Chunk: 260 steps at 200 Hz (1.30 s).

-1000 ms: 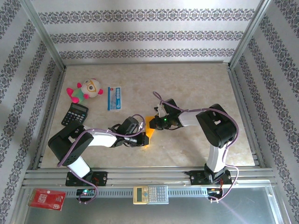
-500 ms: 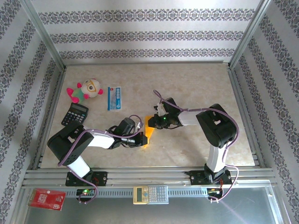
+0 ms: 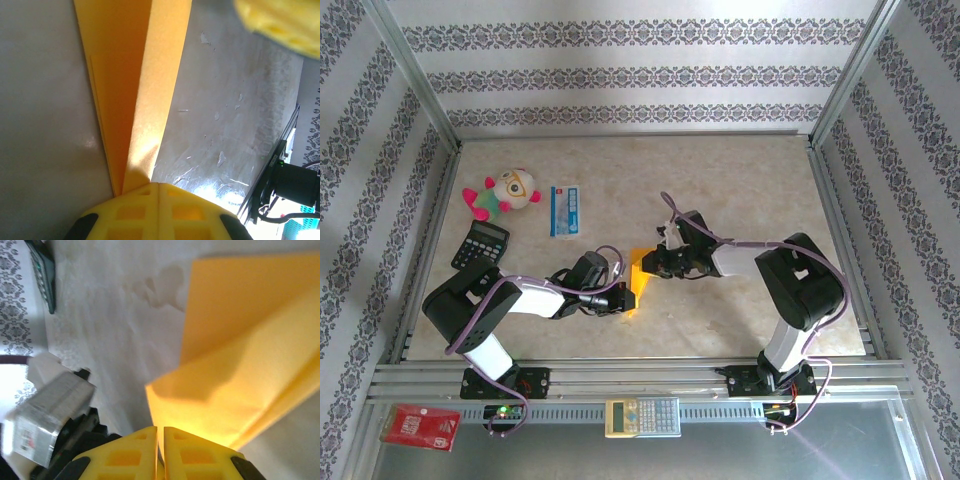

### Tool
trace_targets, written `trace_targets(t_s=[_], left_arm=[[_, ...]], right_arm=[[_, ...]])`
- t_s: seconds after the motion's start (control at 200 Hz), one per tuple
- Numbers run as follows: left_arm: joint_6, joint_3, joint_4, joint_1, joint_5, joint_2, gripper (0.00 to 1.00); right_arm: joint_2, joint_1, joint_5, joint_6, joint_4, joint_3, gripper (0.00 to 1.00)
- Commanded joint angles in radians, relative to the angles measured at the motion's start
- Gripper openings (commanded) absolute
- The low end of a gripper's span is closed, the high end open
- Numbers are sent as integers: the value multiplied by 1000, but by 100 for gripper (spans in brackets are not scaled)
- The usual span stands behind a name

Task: Fold a paper plane with a square sheet of paper (pick it up from the middle)
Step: Fold the wing for the fifth time at the center of the table.

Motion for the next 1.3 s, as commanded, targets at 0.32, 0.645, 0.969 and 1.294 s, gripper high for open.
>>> trace_targets(t_s=[0.32,0.645,0.969,1.294], left_arm=[[16,-37,-190,12,-14,50,0],[33,-32,-220,12,-20,63,0],[50,-31,-251,14,-20,88,0],[66,-32,-265,14,-3,94,0]], right_arm=[[6,77,1,107,146,-74,11],[87,49,24,85,113,-28,10],[132,-8,39,54,80,-26,9],[150,-67,65,5,-5,30,9]])
